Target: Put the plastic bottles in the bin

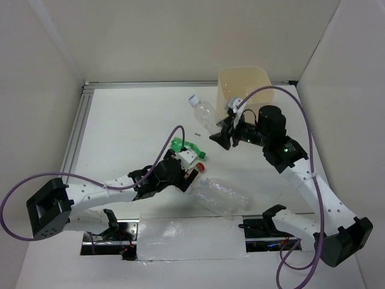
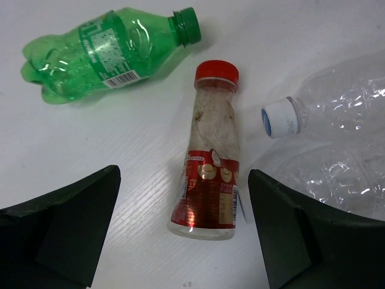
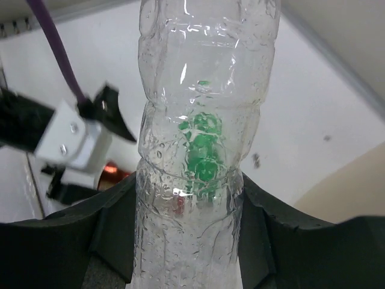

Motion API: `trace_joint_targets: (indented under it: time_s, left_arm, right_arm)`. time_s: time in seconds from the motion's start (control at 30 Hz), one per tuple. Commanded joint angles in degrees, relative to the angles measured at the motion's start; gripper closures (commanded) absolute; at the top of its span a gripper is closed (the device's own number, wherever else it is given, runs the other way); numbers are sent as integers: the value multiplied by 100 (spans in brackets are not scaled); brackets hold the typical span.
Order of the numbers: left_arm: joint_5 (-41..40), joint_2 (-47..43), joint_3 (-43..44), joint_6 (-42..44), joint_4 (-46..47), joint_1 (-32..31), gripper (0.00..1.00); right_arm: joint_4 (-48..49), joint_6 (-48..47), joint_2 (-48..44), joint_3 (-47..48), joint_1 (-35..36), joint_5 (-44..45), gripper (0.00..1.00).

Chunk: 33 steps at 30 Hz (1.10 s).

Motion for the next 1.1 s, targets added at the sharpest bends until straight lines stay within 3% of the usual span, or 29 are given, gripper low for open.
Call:
trace_joint_targets:
  time_s: [0.0, 0.17, 0.37, 0.43, 0.53, 0.67, 0.8, 0.83, 0.9, 1.0, 1.03, 1.07]
  left_arm:
    - [380, 192, 80, 142, 505, -25, 0]
    - [381, 604, 80, 204, 672, -25, 0]
    - [197, 1000, 28, 134, 926, 36, 0]
    - [136, 1176, 28, 73, 988, 89, 0]
    - [-5, 1361, 28, -77, 919, 89, 0]
    - [-58, 1633, 220, -200, 769, 89, 6]
    - [-146, 1923, 362, -200, 489, 89, 25]
    - [-224, 1924, 362, -261, 488, 89, 35]
    - [-304, 1924, 423, -262, 331, 89, 46]
    - [-409, 1390, 633, -393, 32, 89, 75]
    - [-479, 996, 799, -454, -430, 89, 93]
    - [-480, 775, 801, -455, -435, 89, 93]
  right_arm:
    - [580, 401, 114, 676, -64, 73, 66]
    - [1680, 816, 896, 1397, -617, 1095, 65]
    - [2059, 1045, 1880, 1784, -1848, 771, 62]
    - [1849, 1045, 2283, 1943, -2172, 527, 43]
    - [1252, 1045, 2654, 2399, -2445, 131, 0]
    - [1048, 1177, 2691, 2550, -2815, -319, 0]
    - [970, 1230, 2366, 2208, -3035, -600, 0]
    - [969, 1230, 2287, 2138, -3035, -783, 0]
    - [847, 1169, 2006, 1962, -3158, -1004, 0]
    - [654, 582, 1514, 1637, -3325, -1583, 0]
    - [296, 66, 1234, 1384, -3482, -2203, 13]
    - [293, -287, 1231, 1381, -3483, -2209, 13]
